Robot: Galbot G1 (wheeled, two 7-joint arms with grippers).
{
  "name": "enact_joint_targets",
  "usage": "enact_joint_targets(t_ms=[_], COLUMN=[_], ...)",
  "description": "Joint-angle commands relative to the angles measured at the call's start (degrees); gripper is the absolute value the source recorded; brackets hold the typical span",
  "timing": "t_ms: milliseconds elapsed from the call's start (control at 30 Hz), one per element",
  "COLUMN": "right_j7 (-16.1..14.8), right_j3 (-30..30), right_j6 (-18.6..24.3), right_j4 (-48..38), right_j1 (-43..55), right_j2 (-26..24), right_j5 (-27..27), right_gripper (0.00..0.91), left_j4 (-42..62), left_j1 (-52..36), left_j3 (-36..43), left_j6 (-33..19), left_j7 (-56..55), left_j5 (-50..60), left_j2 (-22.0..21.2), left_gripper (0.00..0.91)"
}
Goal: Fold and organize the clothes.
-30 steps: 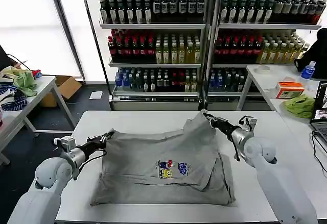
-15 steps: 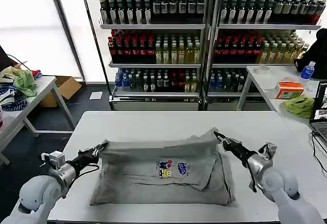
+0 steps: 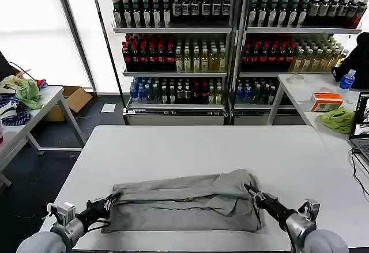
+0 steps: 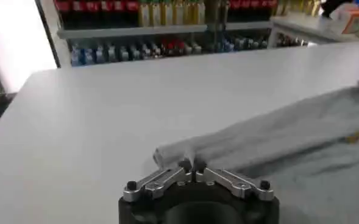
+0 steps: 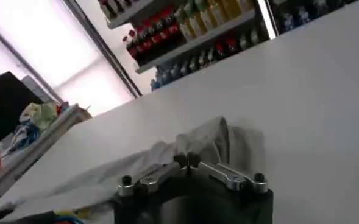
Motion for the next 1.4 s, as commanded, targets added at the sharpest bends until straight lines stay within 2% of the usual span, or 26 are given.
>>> enact_joint_targets(t_ms=[33,233,333,467,500,533,700,733,767,933,1167,1400], right_j7=[1.17,0.48,0.35,-0.98,-1.48,-2.28,-4.14,-4.5,-5.28,-5.76,-5.21,-5.06], right_j3=[1.32,5.28,7.2,8.9,9.05,9.06,7.57,6.51,6.32,5.9,6.17,6.5], right_j6=[1.21,5.51,6.17,8.99,10.43,12.78,21.25,26.24,27.78,29.14,30.43,30.62], right_j4=[2.57,6.43,7.31,8.71,8.8,8.76,9.28,9.0,8.9,9.3,7.99,8.22], right_j1=[-5.33,-5.57,-4.55,-4.75,-4.79,-4.8,-4.63,-4.61,-4.86,-7.21,-8.51,-9.19], right_j2=[1.23,0.83,0.24,-0.63,-0.51,-0.18,0.55,0.69,0.87,1.78,1.5,1.5], right_j5=[-2.52,-2.68,-1.65,-3.15,-5.24,-10.55,-18.31,-20.31,-21.66,-21.95,-20.83,-18.52], right_gripper=[0.907,0.907,0.907,0.907,0.907,0.907,0.907,0.907,0.907,0.907,0.907,0.907], left_j4=[-0.35,-3.69,-5.99,-9.93,-10.74,-11.76,-15.79,-16.48,-17.23,-18.98,-15.58,-10.14], left_j1=[5.49,5.78,5.39,5.7,5.94,6.11,6.65,7.08,8.05,12.96,15.7,12.22], left_j3=[-0.21,-3.68,-6.15,-9.56,-10.19,-10.69,-11.38,-10.73,-9.42,-2.15,5.41,6.22], left_j6=[-1.05,-1.84,-1.85,-1.73,-1.89,-1.97,-3.45,-4.04,-5.25,-8.35,-10.57,-10.84], left_j7=[-0.63,-2.39,-4.08,-6.21,-6.96,-7.46,-12.66,-14.23,-16.23,-24.89,-28.38,-28.58], left_j5=[4.4,3.85,3.16,0.15,0.11,-0.23,-2.35,-2.55,-3.03,-3.8,1.25,2.72], left_j2=[-1.32,-4.19,-5.85,-7.72,-8.07,-8.43,-12.69,-14.15,-16.15,-20.61,-20.96,-21.23], left_gripper=[0.907,0.907,0.907,0.907,0.907,0.907,0.907,0.907,0.907,0.907,0.907,0.907])
